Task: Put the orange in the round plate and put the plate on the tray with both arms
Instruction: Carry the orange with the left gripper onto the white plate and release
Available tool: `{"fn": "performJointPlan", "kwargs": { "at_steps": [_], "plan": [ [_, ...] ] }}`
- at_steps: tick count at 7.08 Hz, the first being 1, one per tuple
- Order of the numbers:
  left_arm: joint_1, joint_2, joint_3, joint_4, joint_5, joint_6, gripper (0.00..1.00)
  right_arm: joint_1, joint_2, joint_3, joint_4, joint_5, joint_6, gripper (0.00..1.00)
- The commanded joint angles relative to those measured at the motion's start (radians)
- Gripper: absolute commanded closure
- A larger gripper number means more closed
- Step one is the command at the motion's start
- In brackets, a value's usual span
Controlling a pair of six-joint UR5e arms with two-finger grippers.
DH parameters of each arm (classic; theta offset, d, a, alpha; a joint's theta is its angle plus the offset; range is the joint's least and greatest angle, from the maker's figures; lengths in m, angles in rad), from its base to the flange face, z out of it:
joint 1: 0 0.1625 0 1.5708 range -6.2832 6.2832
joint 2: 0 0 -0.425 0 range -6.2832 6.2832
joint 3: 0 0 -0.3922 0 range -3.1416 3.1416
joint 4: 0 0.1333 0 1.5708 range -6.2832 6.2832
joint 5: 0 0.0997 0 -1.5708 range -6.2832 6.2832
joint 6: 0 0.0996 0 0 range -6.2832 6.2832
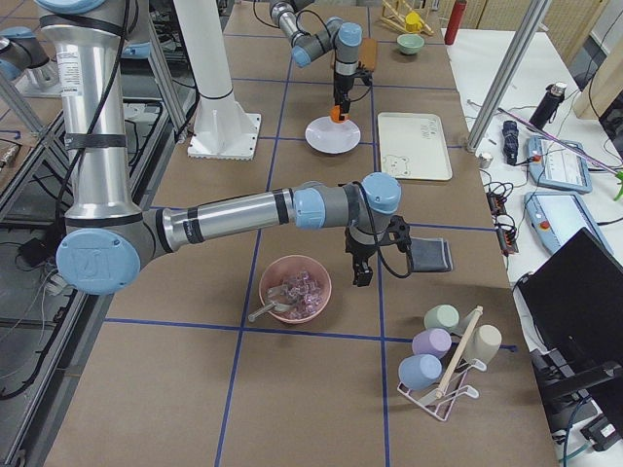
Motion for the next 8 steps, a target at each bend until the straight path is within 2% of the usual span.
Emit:
{"fn": "performJointPlan", "kwargs": {
  "at_steps": [1,5,6,7,8],
  "plan": [
    [0.034,-0.072,0.089,-0.02,0.054,-0.014,1.0,-0.013,0.0,0.003,0.002,0.001,0.0,0.0],
    [0.055,-0.067,0.105,-0.02,0.054,-0.013,1.0,-0.039,0.001,0.006,0.025,-0.002,0.005,0.0],
    [0.055,-0.067,0.106,-0.02,0.054,-0.011,0.83,-0.045,0.003,0.006,0.025,-0.002,0.004,0.0],
    [0.055,-0.066,0.108,-0.021,0.071,-0.008,0.13,-0.051,0.004,0.008,0.027,-0.002,0.02,0.0],
    [0.057,-0.06,0.103,-0.021,0.097,-0.008,0.01,-0.056,0.015,0.009,0.027,-0.001,0.039,0.0]
  ]
}}
